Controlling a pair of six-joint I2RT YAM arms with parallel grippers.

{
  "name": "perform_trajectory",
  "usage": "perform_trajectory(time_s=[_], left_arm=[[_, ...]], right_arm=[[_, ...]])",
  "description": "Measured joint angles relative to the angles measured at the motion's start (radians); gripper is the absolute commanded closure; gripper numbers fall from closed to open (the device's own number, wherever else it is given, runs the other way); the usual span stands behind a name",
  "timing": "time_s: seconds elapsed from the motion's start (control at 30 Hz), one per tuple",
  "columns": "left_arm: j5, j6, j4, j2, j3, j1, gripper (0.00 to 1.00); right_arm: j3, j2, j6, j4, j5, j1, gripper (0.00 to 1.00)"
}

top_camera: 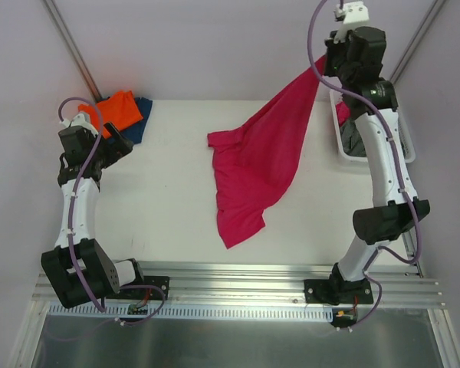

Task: Fold and stack the t-shirts
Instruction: Move the tshirt to the center of the board

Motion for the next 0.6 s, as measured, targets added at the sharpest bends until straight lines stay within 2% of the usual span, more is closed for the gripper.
perform_trajectory(time_s=[0.23,0.33,0.47,0.6], left_arm=[[0.003,0.0,0.0,0.028,0.0,0.0,0.01],[0.007,0.0,0.002,0.03,0.0,0.0,0.01],[0.023,-0.003,0.006,0.03,-0.004,0.0,0.01],[0.03,-0.006,0.011,0.03,-0.015,0.0,0.01]], right_arm=[[-0.07,-0.003,0.033,-0.048,0.052,-0.308,0.99],[-0.07,-0.007,0.031,-0.047,0.076,-0.383,0.99],[-0.066,-0.013,0.022,-0.047,0.081,-0.381,0.99],[-0.035,-0.013,0.001,-0.045,0.08,-0.273,0.99]])
